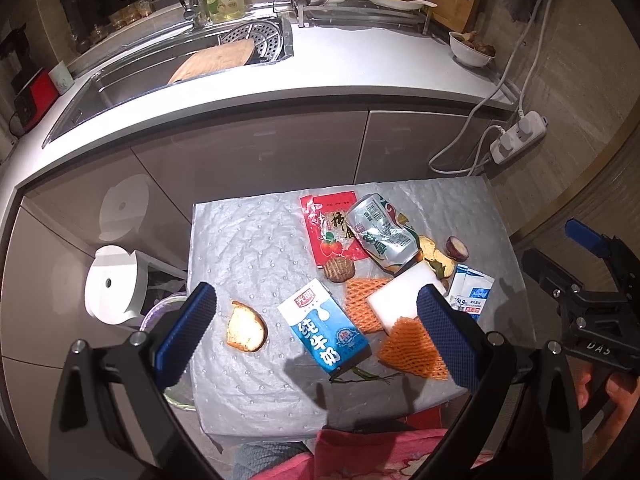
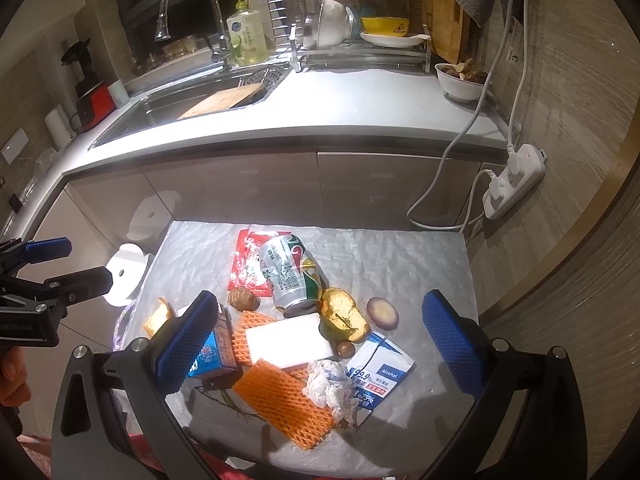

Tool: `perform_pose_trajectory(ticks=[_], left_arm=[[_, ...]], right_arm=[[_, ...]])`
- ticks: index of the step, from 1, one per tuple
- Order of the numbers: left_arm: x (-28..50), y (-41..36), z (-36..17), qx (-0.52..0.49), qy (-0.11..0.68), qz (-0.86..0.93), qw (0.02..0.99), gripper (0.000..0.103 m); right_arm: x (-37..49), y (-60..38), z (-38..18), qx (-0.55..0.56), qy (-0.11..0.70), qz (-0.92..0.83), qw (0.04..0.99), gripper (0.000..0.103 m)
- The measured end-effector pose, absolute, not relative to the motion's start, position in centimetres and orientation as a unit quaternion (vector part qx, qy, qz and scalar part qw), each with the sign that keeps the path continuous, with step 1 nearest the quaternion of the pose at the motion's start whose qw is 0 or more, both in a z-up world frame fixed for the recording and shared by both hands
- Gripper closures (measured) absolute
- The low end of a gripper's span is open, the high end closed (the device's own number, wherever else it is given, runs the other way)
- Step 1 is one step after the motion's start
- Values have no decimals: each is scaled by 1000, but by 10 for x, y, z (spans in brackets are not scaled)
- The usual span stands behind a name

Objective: Collect trash
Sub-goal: 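Move both tools toward the cluttered table of trash items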

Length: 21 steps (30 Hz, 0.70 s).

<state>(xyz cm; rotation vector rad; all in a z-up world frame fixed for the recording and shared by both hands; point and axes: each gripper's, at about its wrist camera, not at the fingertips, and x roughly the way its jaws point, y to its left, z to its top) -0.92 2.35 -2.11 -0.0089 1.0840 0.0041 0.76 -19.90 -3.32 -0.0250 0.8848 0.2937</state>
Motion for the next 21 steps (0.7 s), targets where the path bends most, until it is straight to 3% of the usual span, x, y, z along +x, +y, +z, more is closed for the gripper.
perform_pose_trajectory(ticks=[10,15,21], left_arm=[[-12,72,-87,-5,542,-60,838,7],[-16,84,-127,55,566,-56,820,7],[-18,83,-126,50,562,-62,823,7]], right_arm=[[5,-197,-44,-13,442,144,885,2],[4,-192,-52,-19,453,145,879,2],[5,-191,-54,-16,457,143,878,2]])
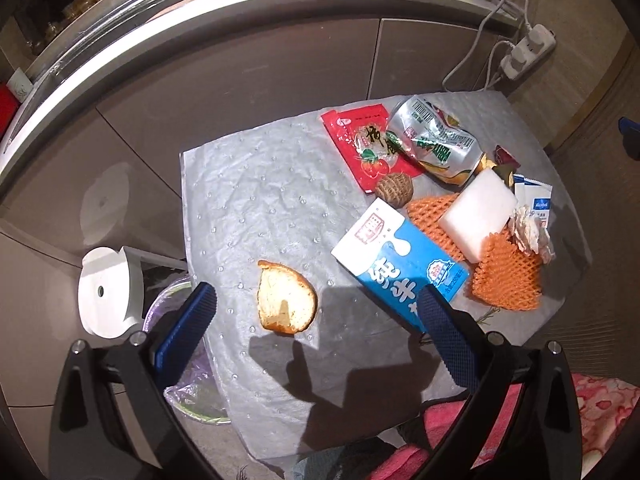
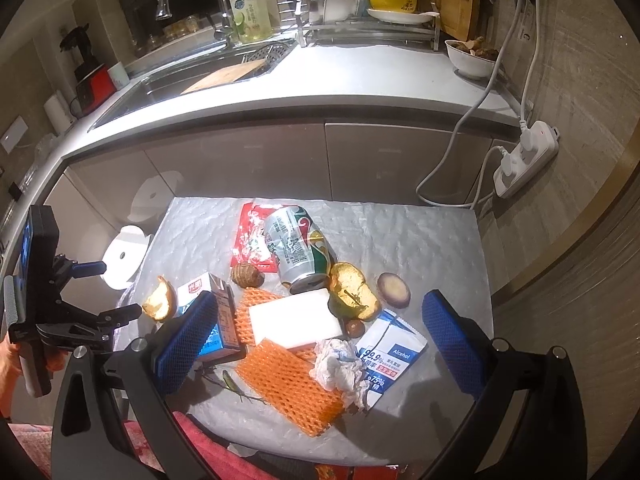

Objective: Collect trash
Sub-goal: 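Move both tools toward the cluttered table of trash items, then grasp the milk carton with the left tool while the right tool grasps the soda can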

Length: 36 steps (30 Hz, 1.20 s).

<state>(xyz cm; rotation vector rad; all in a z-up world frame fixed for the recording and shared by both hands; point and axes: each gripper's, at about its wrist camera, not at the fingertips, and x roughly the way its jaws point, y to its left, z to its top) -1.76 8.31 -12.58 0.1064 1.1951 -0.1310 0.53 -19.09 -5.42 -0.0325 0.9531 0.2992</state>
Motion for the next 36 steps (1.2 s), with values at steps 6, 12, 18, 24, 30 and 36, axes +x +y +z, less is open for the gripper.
perform_pose_trajectory(ticks=[6,12,18,24,30,36], left_arm=[[-15,72,-119,60,553,-66,828,7],[-15,69,-117,53,553,-69,829,7],[-16,67,-116,52,553,-68,829,7],[-15,62,-114,46,554,-67,829,7],[-14,55,-113,43,555,-65,828,7],[-7,51,-115,27,568,-57,821,7]], right_arm=[[7,-190,-52,-15,453,143,880,2],[9,-188,-52,-17,454,144,879,2],[9,-186,-52,-19,454,147,879,2],[9,-186,-52,-19,454,146,879,2],[7,-190,-54,-16,455,144,879,2],[7,-197,-55,-10,457,137,879,2]])
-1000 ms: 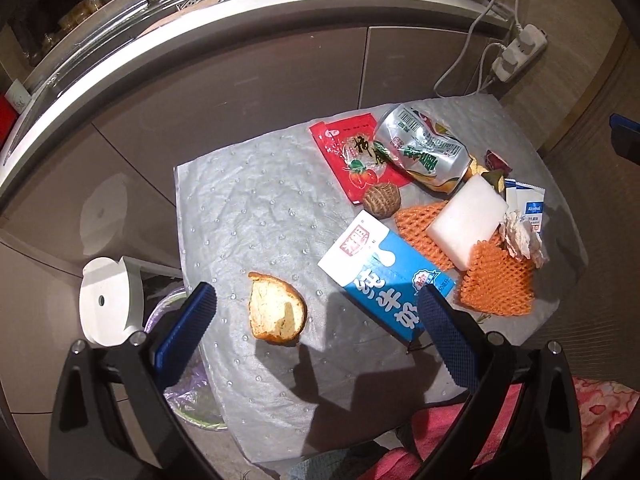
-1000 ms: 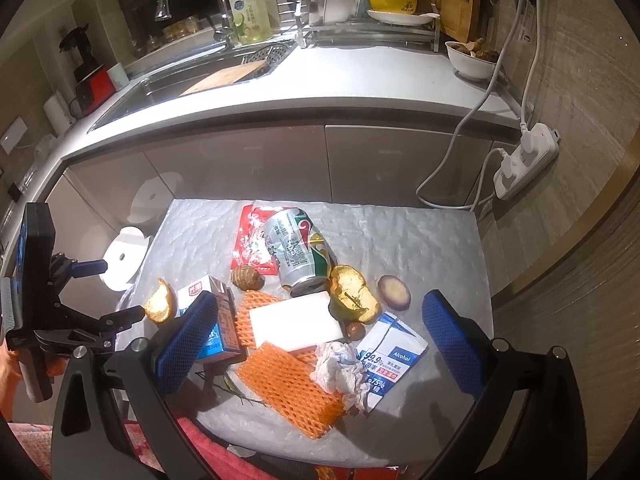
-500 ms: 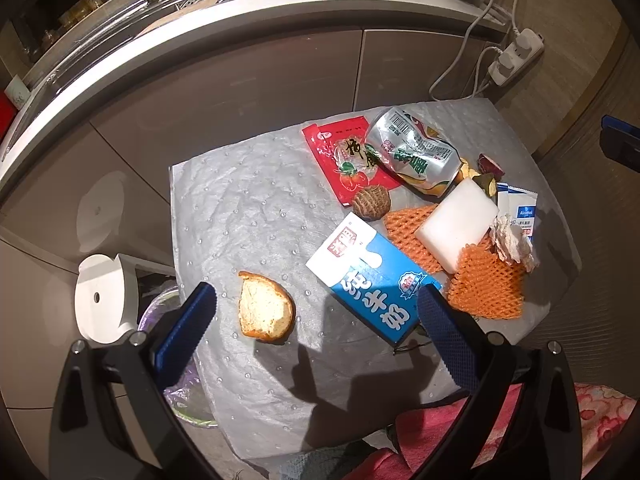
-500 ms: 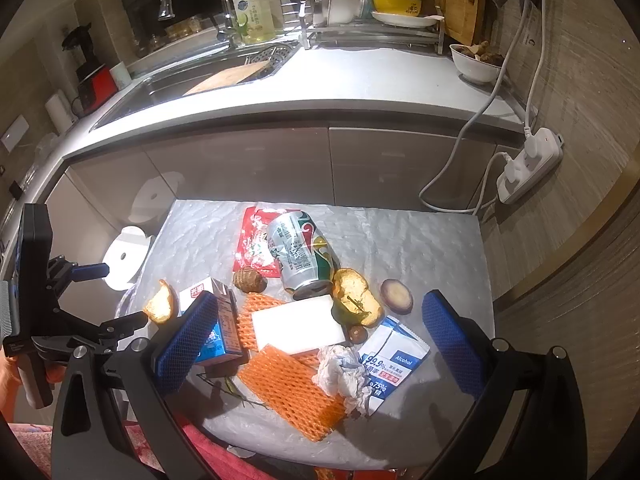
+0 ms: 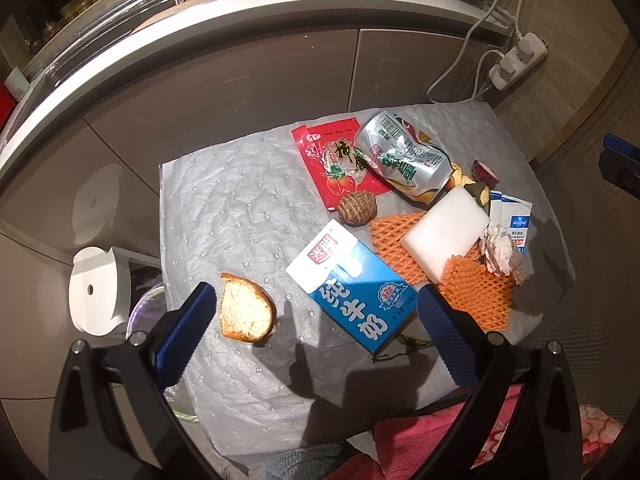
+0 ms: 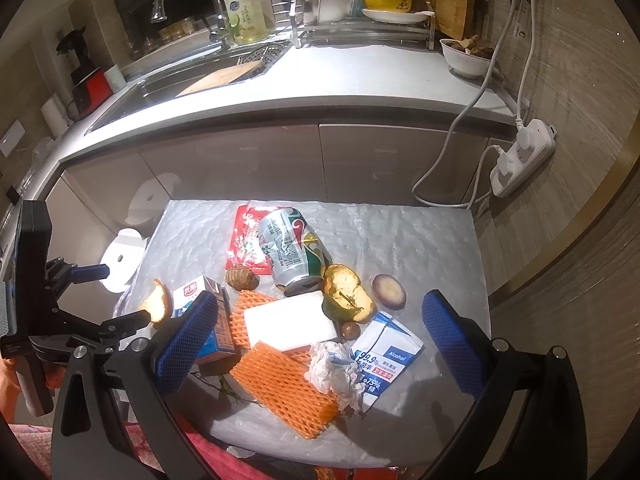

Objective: Collect trash
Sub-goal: 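Grasp the milk carton with the left tool while the right tool grasps the soda can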

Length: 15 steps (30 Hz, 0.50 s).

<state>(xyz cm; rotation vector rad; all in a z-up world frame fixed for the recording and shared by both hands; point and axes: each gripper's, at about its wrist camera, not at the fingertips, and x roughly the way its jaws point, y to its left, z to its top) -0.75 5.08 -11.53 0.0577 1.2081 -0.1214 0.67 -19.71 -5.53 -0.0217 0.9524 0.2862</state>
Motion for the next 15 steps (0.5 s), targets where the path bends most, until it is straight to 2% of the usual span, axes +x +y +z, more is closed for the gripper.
perform_pose_trajectory(ticks=[6,9,15], left_arm=[[22,63,-155,-126,652,12,747,7],[28,64,-176,-181,667,70,719,7],[44,39,-208,-150,699,113,690,7]], right_arm=[[6,-204,-59,-2,459,135,878,2],[3,-208,-62,6,460,134,878,2],[-4,-223,-69,20,463,121,878,2]])
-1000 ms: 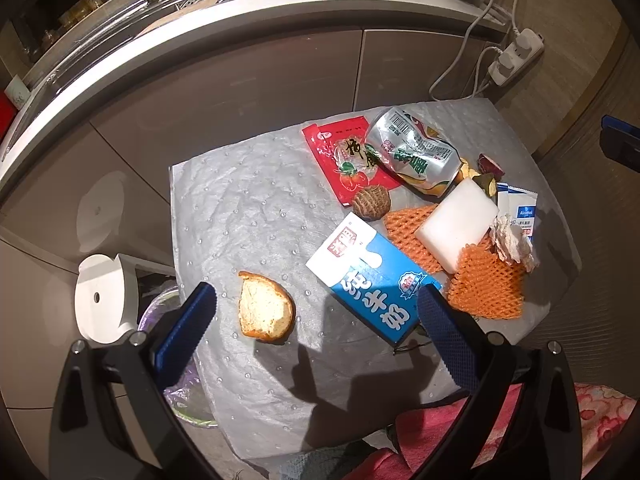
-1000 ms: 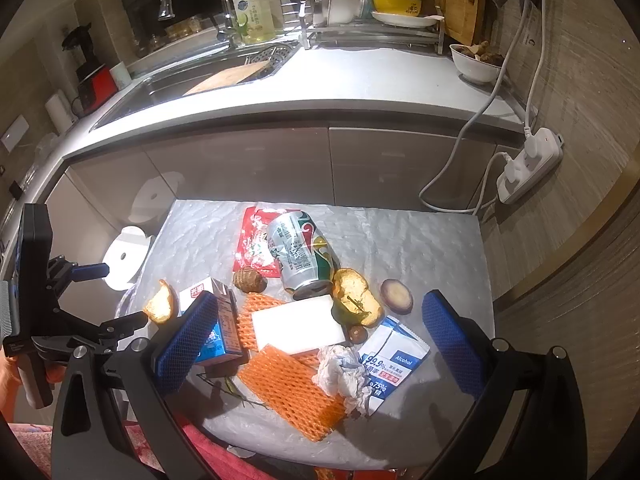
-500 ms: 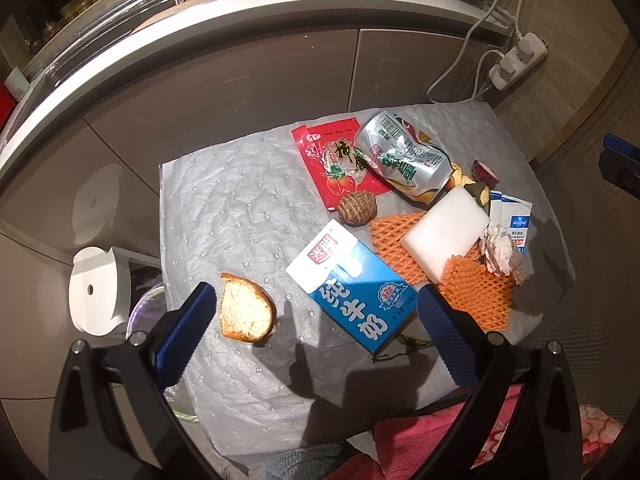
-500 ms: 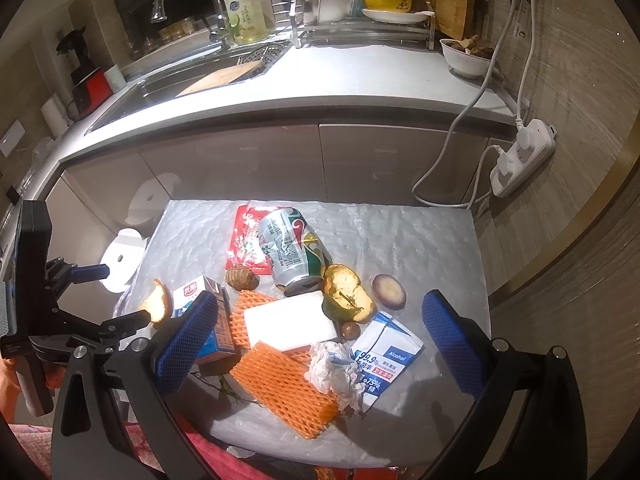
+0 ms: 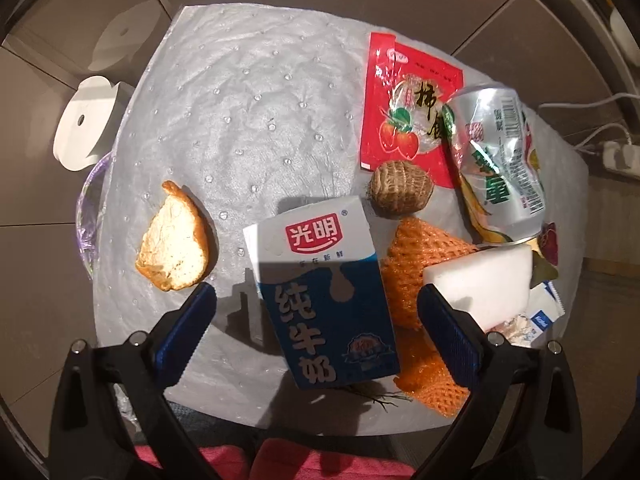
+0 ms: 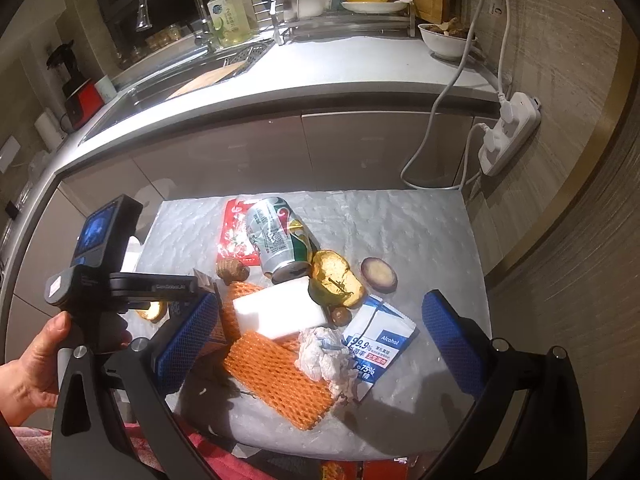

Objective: Collect trash
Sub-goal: 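Grasp the milk carton with the left tool while the right tool grasps the soda can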

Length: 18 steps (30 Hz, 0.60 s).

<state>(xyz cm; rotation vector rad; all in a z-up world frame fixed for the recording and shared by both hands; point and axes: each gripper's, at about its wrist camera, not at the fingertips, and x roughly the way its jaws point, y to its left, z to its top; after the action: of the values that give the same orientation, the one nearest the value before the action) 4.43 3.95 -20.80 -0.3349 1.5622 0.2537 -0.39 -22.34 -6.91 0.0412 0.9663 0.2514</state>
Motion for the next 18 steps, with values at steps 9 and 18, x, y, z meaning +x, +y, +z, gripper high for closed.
perform_pose_trajectory(ticks=[9,18], left_arm=[[46,35,-237,-175,734,111,647,33],[32,62,-196,-165,694,77,697,34]], right_arm=[[-7,-253,-83,54,476,95,873,2],[32,-218,-100,-6,474,135,870,2]])
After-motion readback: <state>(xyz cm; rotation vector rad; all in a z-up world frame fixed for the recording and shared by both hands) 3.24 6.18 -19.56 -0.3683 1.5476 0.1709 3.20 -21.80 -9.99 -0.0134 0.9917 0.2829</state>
